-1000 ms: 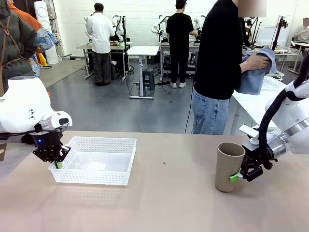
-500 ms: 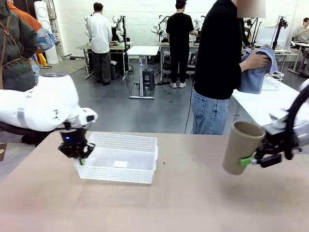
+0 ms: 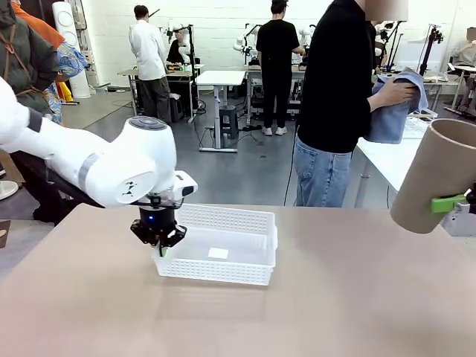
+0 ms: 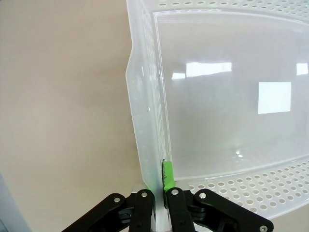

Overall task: Clean and organize the cups into the basket.
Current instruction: Pick up the Organizing basket and move it to the center of the table, then pick up the Reusable plastic cup from the right side of the table and place it inside the Organizing basket.

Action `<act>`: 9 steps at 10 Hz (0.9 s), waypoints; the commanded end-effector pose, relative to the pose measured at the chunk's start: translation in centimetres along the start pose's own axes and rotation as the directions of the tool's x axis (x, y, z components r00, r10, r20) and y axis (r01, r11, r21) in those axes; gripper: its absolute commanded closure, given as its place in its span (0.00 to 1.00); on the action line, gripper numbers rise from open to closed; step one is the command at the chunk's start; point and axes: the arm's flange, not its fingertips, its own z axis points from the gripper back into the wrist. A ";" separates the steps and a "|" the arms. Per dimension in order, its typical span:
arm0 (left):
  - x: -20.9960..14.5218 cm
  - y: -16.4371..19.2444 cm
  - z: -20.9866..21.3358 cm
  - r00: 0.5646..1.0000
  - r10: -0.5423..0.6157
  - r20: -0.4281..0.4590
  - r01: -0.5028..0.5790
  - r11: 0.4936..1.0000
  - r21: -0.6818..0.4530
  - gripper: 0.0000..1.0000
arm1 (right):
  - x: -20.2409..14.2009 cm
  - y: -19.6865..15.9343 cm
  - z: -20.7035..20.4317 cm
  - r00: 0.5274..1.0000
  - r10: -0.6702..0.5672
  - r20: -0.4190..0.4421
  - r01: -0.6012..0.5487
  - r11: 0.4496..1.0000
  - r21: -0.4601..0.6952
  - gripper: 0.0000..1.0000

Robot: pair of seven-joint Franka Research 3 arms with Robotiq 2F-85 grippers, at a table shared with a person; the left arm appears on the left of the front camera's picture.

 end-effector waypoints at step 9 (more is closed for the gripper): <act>-0.1 -4.2 1.7 0.999 0.031 -0.009 -0.032 0.994 -0.104 1.00 | 0.0 0.0 0.0 1.000 0.000 0.000 0.000 1.000 0.000 1.00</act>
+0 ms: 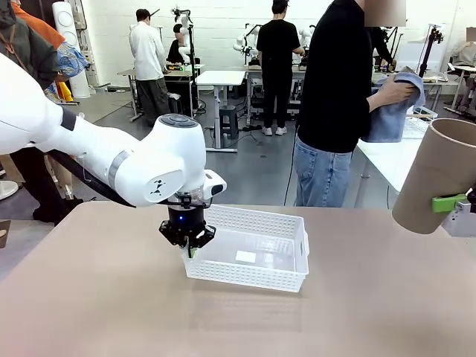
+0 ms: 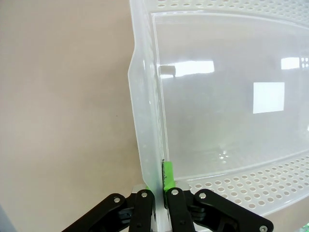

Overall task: Clean and organize the cups into the basket.
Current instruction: Pick up the Organizing basket and move it to the center of the table, then pick up the Reusable plastic cup from the right side of the table and place it inside the Organizing basket.

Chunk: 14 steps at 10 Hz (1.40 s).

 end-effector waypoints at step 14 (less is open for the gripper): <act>-0.2 -0.5 0.0 1.000 -0.028 0.012 0.028 0.999 0.020 1.00 | 11.8 -3.7 -15.8 0.514 -0.150 -0.844 0.273 0.962 -0.005 0.17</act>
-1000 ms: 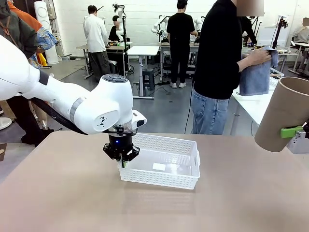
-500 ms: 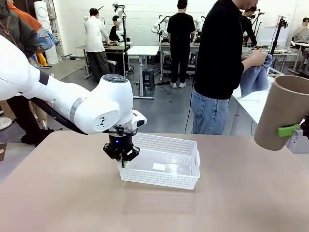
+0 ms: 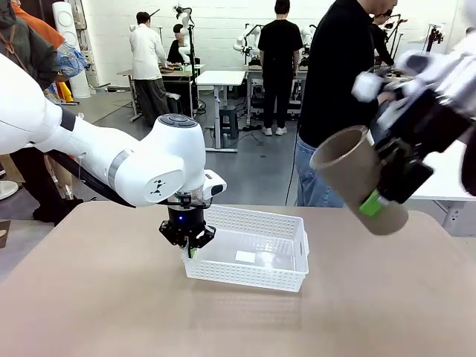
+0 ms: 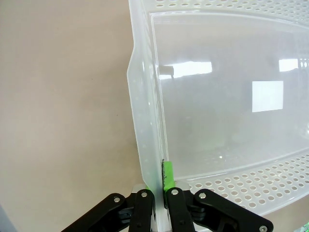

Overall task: Clean and organize the cups into the basket.
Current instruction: Pick up the Organizing basket and move it to the center of the table, then pick up the Reusable plastic cup from the right side of the table and place it inside the Organizing basket.

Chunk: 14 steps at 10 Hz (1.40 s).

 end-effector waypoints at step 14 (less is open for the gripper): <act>0.0 -0.2 0.0 1.000 -0.008 0.008 0.008 1.000 0.013 1.00 | 9.6 -5.0 -10.4 0.989 -0.008 -0.148 0.013 0.999 0.036 0.17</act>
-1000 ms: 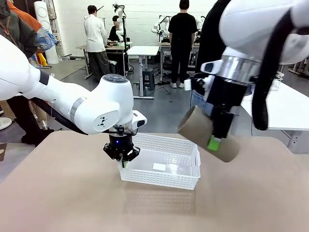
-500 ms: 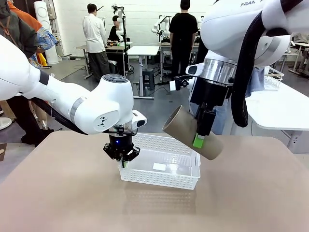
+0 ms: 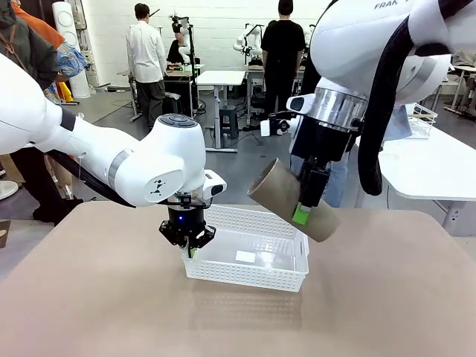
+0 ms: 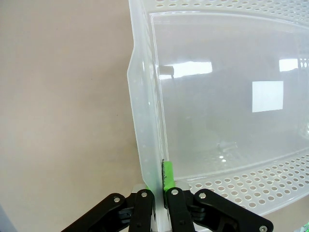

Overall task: Clean and organize the cups into the basket.
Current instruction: Pick up the Organizing basket and move it to the center of the table, then pick up the Reusable plastic cup from the right side of the table and place it inside the Organizing basket.

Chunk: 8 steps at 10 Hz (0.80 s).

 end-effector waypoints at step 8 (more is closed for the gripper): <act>0.0 -0.2 0.0 1.000 -0.008 0.008 0.008 1.000 0.013 1.00 | 2.0 -3.2 -6.9 0.998 -0.064 0.015 0.065 0.945 -0.322 0.17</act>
